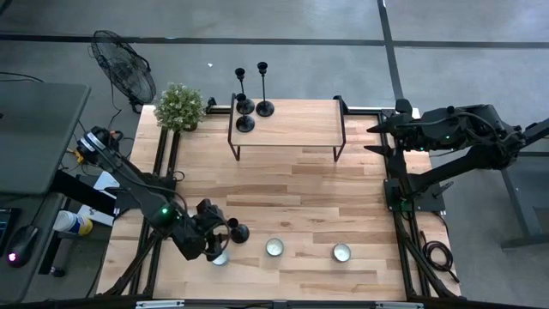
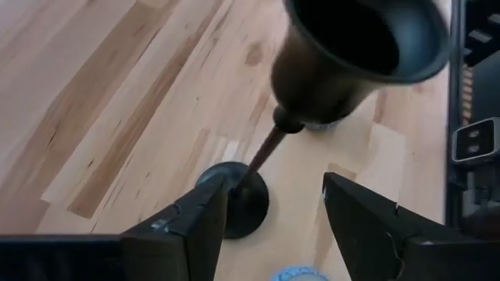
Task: Pick & Place candle stick holders
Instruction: Put the black candle holder on the shelf
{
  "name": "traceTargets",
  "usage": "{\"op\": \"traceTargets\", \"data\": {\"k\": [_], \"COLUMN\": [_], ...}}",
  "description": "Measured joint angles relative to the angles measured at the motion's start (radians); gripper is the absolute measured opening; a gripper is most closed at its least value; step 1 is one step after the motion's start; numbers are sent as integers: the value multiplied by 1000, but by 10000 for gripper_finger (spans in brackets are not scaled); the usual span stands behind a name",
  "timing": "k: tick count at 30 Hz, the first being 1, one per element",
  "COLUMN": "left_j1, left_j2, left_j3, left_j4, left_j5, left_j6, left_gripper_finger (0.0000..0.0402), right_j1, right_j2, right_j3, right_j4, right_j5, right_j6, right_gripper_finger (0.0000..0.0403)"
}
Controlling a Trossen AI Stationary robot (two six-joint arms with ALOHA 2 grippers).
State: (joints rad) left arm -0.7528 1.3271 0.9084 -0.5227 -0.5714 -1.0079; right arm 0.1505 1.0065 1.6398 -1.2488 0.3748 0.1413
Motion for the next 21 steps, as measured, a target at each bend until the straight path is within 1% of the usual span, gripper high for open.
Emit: {"op": "traceTargets", "data": {"k": [4,11,14,17,21], "left_j1": [0,0,0,0,0], "left_j2": [46,95,112,119,119], "left_j3": [0,0,0,0,0], "left_j4": [22,89,106,114,112], "left_j5": [-25,-147,-153,-152,-158], "left_j6": [10,9,9,9,9], "left_gripper_finger": [195,186,180,165,125], "right_j1": [0,0,0,0,0], "right_j2": [0,0,0,0,0], "right_j3": [0,0,0,0,0], "right_j4": [0,0,0,0,0], "right_j5": [0,0,0,0,-4], "right_j6": [0,6,14,17,19], "right_gripper_finger": [208,208,208,208,208]}}
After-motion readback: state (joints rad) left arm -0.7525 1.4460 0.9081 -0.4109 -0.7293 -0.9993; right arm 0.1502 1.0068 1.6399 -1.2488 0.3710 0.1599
